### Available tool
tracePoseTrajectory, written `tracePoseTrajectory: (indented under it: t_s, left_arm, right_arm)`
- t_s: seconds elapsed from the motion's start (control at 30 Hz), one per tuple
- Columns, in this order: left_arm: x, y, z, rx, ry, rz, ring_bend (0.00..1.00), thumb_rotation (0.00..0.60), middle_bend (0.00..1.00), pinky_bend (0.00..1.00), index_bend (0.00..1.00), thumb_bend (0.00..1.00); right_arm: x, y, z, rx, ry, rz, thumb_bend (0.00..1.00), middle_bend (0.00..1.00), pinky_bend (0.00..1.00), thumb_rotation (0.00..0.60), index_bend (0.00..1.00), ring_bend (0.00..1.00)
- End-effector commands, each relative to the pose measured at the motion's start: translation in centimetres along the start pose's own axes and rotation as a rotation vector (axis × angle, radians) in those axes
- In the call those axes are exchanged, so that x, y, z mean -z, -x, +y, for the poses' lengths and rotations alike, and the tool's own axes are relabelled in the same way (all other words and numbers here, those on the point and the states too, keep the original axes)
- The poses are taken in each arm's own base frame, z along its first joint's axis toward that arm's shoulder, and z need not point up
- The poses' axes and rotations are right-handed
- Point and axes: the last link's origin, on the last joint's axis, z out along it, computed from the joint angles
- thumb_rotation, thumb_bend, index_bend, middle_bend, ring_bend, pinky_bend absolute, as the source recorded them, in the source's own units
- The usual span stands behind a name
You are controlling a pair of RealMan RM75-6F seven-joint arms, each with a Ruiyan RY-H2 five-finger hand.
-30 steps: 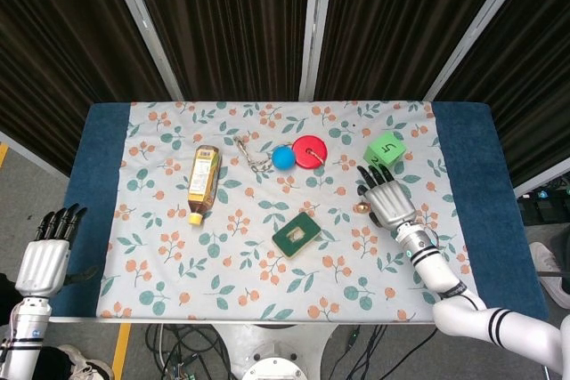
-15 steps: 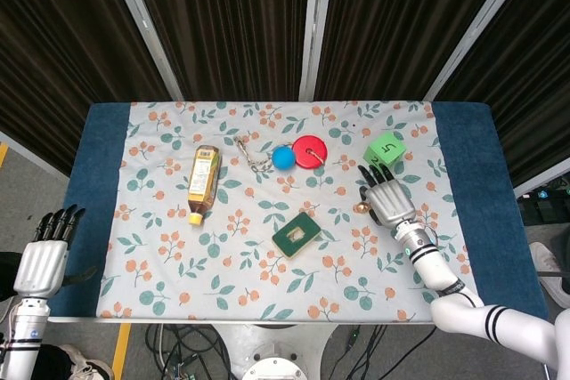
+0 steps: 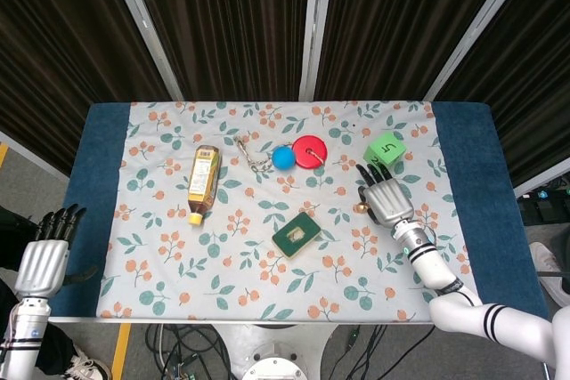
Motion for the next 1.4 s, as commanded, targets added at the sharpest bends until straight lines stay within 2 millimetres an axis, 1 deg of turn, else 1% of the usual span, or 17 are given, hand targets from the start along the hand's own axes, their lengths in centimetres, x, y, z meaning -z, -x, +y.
tracePoseTrajectory:
  t_s: [0.03, 0.77, 1.07, 1.23, 1.4]
  left_arm:
    - [0.0, 0.01, 0.0, 0.0, 0.0, -0.001, 0.0, 0.6, 0.0, 0.01, 0.0, 0.0]
    - [0.09, 0.22, -0.17, 0.0, -0.005, -0.008, 0.0, 0.6, 0.0, 0.01, 0.0, 0.0]
    - [0.12, 0.3, -0.19, 0.0, -0.003, -0.012, 0.0, 0.6, 0.0, 0.01, 0.0, 0.0]
    - [0.18, 0.34, -0.24, 0.001, -0.003, -0.014, 0.0, 0.6, 0.0, 0.01, 0.0, 0.0]
    - [0.2, 0.36, -0.28, 0.001, -0.003, -0.016, 0.0, 0.6, 0.0, 0.01, 0.0, 0.0]
  right_arm:
    - [-0.02, 0.01, -0.01, 0.001, 0.0, 0.001, 0.3, 0.0, 0.0, 0.6, 0.49, 0.0]
    - [-0.33, 0.13, 0.06, 0.004, 0.004, 0.005, 0.31, 0.02, 0.0, 0.6, 0.55, 0.0]
    - [-0.49, 0.3, -0.03, 0.005, 0.006, 0.011, 0.34, 0.05, 0.0, 0.6, 0.63, 0.0]
    - [-0.52, 0.28, 0.01, 0.003, 0.009, 0.017, 0.35, 0.07, 0.0, 0.6, 0.66, 0.0]
    - [-0.34, -0.47, 0.22, -0.016, 0.014, 0.058, 0.36, 0.09, 0.0, 0.6, 0.69, 0.0]
